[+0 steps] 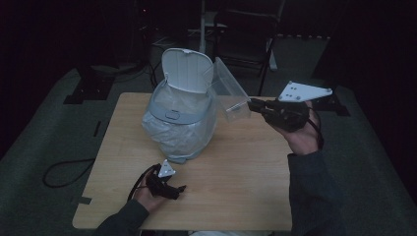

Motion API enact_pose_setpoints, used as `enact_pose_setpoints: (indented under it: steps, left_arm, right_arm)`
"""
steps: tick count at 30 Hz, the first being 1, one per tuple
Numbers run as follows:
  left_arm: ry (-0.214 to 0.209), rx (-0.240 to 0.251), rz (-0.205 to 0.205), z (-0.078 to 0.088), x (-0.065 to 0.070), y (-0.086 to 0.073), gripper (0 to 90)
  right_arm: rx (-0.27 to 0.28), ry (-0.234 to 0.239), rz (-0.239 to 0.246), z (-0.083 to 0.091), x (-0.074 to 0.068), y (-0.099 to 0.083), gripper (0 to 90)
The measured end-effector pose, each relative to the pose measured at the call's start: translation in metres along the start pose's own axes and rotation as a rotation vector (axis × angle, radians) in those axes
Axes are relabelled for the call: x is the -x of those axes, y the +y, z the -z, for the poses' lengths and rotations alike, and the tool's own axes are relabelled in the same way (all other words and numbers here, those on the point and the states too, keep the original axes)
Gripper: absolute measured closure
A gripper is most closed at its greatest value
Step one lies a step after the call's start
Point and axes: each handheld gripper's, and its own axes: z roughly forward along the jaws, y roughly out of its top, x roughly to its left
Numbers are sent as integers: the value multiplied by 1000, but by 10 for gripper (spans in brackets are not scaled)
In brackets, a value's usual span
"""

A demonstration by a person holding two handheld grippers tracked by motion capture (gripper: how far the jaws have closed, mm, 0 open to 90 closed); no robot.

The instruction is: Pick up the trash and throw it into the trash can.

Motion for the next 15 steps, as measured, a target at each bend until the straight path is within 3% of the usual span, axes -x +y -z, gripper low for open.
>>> enact_pose_setpoints:
  steps: [15]
  left_arm:
    - [2,1,-1,0,0,0,93]
  right_arm:
    - [10,15,14,-7,0,10,840]
